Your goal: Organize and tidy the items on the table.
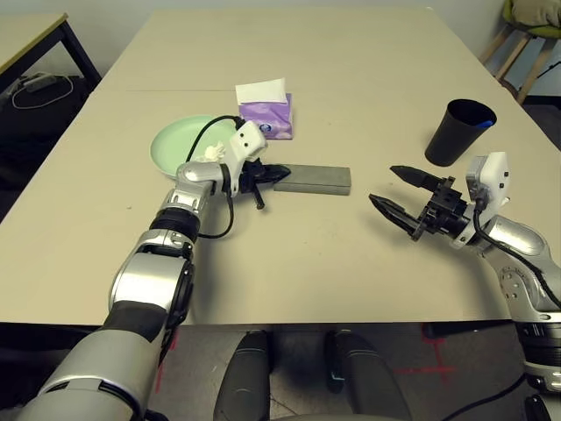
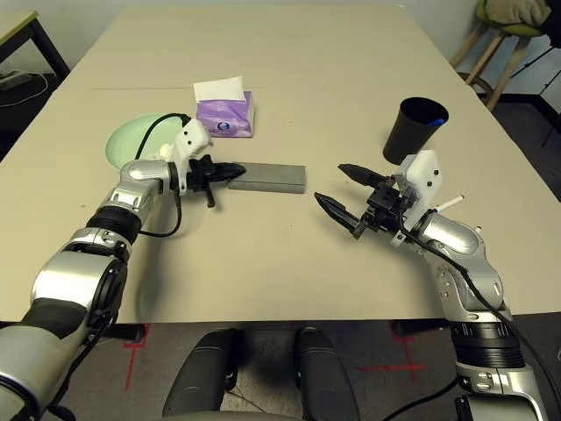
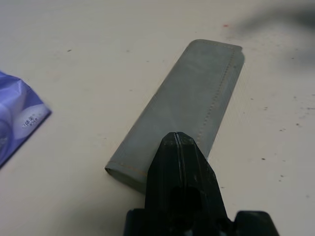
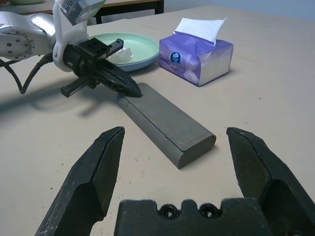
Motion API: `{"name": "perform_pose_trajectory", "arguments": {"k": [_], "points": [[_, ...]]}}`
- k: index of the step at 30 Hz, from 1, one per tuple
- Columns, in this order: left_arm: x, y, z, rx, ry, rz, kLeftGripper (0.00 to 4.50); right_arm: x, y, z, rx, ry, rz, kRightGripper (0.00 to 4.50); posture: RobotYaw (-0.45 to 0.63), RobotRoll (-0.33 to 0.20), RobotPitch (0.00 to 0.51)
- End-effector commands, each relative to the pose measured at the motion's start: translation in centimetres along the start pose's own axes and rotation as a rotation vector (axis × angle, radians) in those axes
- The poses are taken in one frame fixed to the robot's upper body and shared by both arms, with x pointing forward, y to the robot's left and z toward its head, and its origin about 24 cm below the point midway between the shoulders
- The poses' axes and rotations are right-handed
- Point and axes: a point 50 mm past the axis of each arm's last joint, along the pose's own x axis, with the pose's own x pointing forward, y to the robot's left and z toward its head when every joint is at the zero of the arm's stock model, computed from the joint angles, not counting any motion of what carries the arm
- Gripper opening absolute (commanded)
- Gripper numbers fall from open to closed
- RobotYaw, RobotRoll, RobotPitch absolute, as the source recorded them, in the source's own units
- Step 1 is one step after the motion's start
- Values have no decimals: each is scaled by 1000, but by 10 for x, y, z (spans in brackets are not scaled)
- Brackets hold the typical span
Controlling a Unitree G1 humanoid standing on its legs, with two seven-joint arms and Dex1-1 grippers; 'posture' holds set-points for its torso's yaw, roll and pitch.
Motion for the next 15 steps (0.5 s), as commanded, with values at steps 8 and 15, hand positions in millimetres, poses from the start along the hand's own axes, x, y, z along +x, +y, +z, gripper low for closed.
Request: {"name": "perform_pose_trajectory", "arguments": {"k": [8,15], "points": [[-8,-3,11,-118,-251,0,19,-3,-5,-8,5,4,3,4500,99,0,135],[-16,-10,26,-91,-330,-68,399,-2,-7,-12,5,6,13,4500,110,0,134]]}}
